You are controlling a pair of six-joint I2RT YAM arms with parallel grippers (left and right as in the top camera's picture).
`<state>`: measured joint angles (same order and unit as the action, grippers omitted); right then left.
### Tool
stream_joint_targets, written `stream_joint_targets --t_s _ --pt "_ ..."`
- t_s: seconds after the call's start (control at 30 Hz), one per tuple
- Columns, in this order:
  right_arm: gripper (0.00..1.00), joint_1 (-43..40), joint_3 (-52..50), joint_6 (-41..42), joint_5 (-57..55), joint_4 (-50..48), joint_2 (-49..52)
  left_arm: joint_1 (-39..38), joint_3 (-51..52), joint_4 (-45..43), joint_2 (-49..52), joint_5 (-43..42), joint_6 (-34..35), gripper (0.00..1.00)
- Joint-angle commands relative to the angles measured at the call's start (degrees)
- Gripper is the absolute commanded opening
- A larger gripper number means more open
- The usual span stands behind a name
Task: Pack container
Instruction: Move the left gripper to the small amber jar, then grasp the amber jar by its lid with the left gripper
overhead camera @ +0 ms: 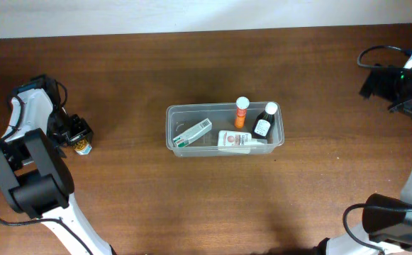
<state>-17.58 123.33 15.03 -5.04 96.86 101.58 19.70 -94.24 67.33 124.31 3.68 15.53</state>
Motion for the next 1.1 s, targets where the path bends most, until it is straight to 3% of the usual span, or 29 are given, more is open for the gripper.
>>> stream_joint_targets --t_s 0.0,0.17,0.4,0.47,0.7,0.77,1.07 --pt "0.98 -0.1 0.0 0.5 -0.1 -0.2 -0.1 0.2 0.5 0.1 -0.2 0.6 0.2 0.68" --pt "0.98 -0.1 0.0 0.5 -0.1 -0.2 -0.1 0.2 0.5 0.2 -0.2 0.3 0.2 0.54" --pt "0.98 -0.1 0.0 0.5 -0.1 -0.2 -0.1 0.2 0.5 0.4 -0.2 0.2 0.2 0.51" --pt "0.98 -0.1 0.0 0.5 -0.1 -0.2 -0.1 0.2 0.5 0.5 -0.2 0.2 0.2 0.46" --pt "0.98 -0.1 0.0 0.5 -0.1 -0.2 -0.1 0.2 0.5 1.7 -0.2 0.2 0.2 0.47" --pt "0.98 -0.1 0.0 0.5 -0.1 -0.2 -0.1 0.2 0.5 1.7 -0.2 0.2 0.3 0.52" --pt "0.98 -0.1 0.0 0.5 -0.1 -0.2 -0.1 0.2 0.5 1.9 -0.2 0.2 0.3 0.50"
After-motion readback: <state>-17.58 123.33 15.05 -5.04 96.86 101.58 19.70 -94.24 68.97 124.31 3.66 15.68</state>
